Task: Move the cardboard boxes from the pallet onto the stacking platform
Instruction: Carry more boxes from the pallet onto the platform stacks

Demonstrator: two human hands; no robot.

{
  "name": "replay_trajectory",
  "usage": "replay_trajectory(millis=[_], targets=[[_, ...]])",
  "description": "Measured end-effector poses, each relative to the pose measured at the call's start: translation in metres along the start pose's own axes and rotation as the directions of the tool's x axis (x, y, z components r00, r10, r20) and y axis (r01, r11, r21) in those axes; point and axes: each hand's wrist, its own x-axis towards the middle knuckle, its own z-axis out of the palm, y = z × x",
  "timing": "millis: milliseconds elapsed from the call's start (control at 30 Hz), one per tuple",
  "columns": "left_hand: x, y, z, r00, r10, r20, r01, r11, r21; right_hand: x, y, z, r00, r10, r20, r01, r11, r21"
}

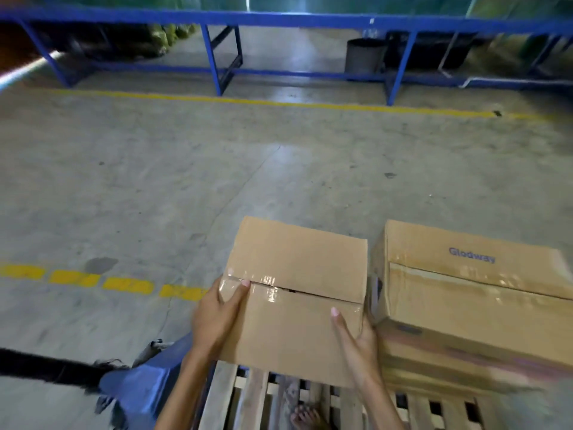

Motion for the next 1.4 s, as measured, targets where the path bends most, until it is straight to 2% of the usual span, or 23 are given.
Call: replay_trajectory(millis=[100, 267, 367, 467, 567, 667, 767, 833, 900, 1033, 1133, 1233, 1400], targets=[[-0.097, 0.015, -0.05, 0.996, 0.082, -0.025, -0.082, 0.997, -0.007, -0.101, -0.012, -0.04, 0.999, -0.048, -0.001, 0.048, 0.998, 0.048], [-0.255, 0.043, -0.1, 0.967, 0.255, 0.011, -0.255, 0.967, -0.025, -0.248, -0.026, -0.132, 0.985, -0.13, -0.111, 0.139, 0.987, 0.078], [-0.349, 0.07, -0.091, 0.918, 0.378, 0.117, -0.373, 0.925, -0.068, -0.338, -0.023, -0.212, 0.943, -0.165, -0.288, 0.188, 0.981, 0.053], [-0.443, 0.102, -0.052, 0.843, 0.467, 0.267, -0.455, 0.884, -0.108, -0.414, -0.011, -0.304, 0.842, -0.177, -0.51, 0.223, 0.974, 0.029], [-0.526, 0.128, -0.001, 0.723, 0.56, 0.404, -0.541, 0.823, -0.172, -0.475, 0.012, -0.391, 0.758, -0.143, -0.636, 0.246, 0.966, 0.075], [-0.628, 0.146, 0.062, 0.571, 0.614, 0.545, -0.598, 0.766, -0.237, -0.562, 0.037, -0.475, 0.629, -0.082, -0.773, 0.231, 0.969, 0.085], [-0.733, 0.151, 0.118, 0.419, 0.615, 0.668, -0.579, 0.748, -0.325, -0.639, 0.074, -0.547, 0.49, -0.009, -0.872, 0.211, 0.972, 0.108], [-0.806, 0.147, 0.155, 0.285, 0.619, 0.732, -0.58, 0.719, -0.383, -0.689, 0.105, -0.592, 0.386, 0.064, -0.92, 0.186, 0.972, 0.146], [-0.87, 0.14, 0.188, 0.191, 0.572, 0.798, -0.585, 0.719, -0.375, -0.73, 0.131, -0.632, 0.296, 0.132, -0.946, 0.177, 0.966, 0.19], [-0.982, 0.131, 0.259, 0.031, 0.508, 0.861, -0.634, 0.676, -0.376, -0.783, 0.186, -0.715, 0.186, 0.237, -0.953, 0.154, 0.951, 0.267], [-1.042, 0.127, 0.319, 0.005, 0.453, 0.891, -0.688, 0.649, -0.326, -0.795, 0.23, -0.778, 0.166, 0.298, -0.94, 0.118, 0.94, 0.319], [-1.09, 0.119, 0.383, 0.026, 0.382, 0.924, -0.749, 0.619, -0.235, -0.793, 0.276, -0.836, 0.16, 0.378, -0.912, 0.108, 0.911, 0.397], [-1.137, 0.103, 0.482, 0.037, 0.266, 0.963, -0.823, 0.555, -0.121, -0.775, 0.343, -0.914, 0.2, 0.521, -0.83, 0.062, 0.839, 0.541]])
